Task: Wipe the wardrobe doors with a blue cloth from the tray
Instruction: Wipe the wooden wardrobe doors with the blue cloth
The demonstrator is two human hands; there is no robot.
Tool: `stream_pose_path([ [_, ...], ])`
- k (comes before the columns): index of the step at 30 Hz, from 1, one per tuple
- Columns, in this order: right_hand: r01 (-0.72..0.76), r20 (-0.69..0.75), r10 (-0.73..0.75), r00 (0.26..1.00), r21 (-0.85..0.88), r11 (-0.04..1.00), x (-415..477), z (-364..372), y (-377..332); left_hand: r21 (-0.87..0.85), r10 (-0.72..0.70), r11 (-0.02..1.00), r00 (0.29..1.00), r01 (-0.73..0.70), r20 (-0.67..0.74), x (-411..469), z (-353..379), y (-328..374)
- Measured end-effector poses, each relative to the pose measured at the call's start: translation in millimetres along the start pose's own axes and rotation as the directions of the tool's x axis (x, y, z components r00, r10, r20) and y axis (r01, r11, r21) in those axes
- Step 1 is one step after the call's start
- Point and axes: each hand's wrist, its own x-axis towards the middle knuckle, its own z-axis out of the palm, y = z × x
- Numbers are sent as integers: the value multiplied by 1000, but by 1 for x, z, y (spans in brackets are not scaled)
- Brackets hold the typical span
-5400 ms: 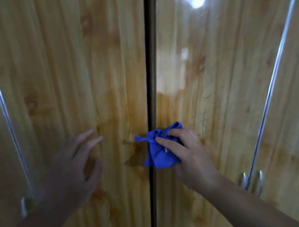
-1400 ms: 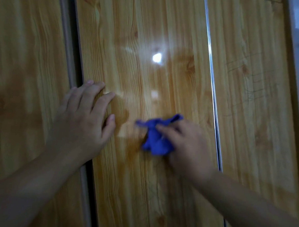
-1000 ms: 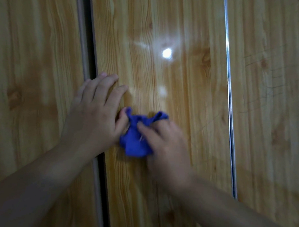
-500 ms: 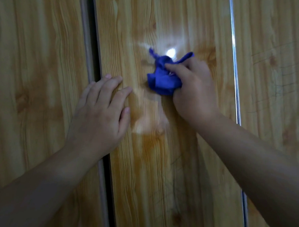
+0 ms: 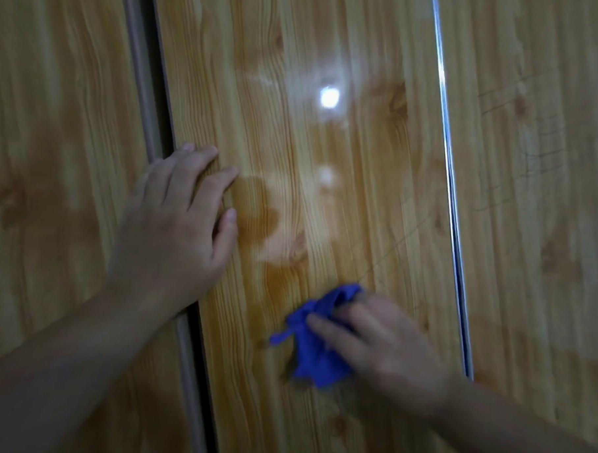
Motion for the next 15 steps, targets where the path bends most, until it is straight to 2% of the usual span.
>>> stream_pose_path([
  [2, -193, -107, 191, 976, -13, 981, 14, -25, 45, -4, -1, 1000, 1000, 1, -5, -1, 0, 0],
  [5, -421, -247, 396, 884, -52, 906, 36, -56, 100, 5, 1, 1000, 1000, 0, -18, -1, 1, 0],
  [7, -530, -309, 499, 810, -22, 848, 48, -61, 116, 5, 6, 1000, 1000, -6, -26, -1, 2, 0],
  [10, -623, -403, 581, 707, 33, 782, 66, -51, 96, 4, 6, 1000, 999, -5, -34, 0, 3, 0],
  [11, -613, -401, 574, 714, 38, 789, 65, -42, 80, 5, 6, 1000, 999, -6, -33, 0, 3, 0],
  [12, -572, -375, 544, 750, 43, 819, 61, -33, 61, 6, 7, 1000, 999, -7, -32, 0, 3, 0],
  [15, -409, -153, 444, 883, 217, 886, 31, -1, -6, 3, -2, 1000, 1000, 2, -23, 1, 2, 1],
])
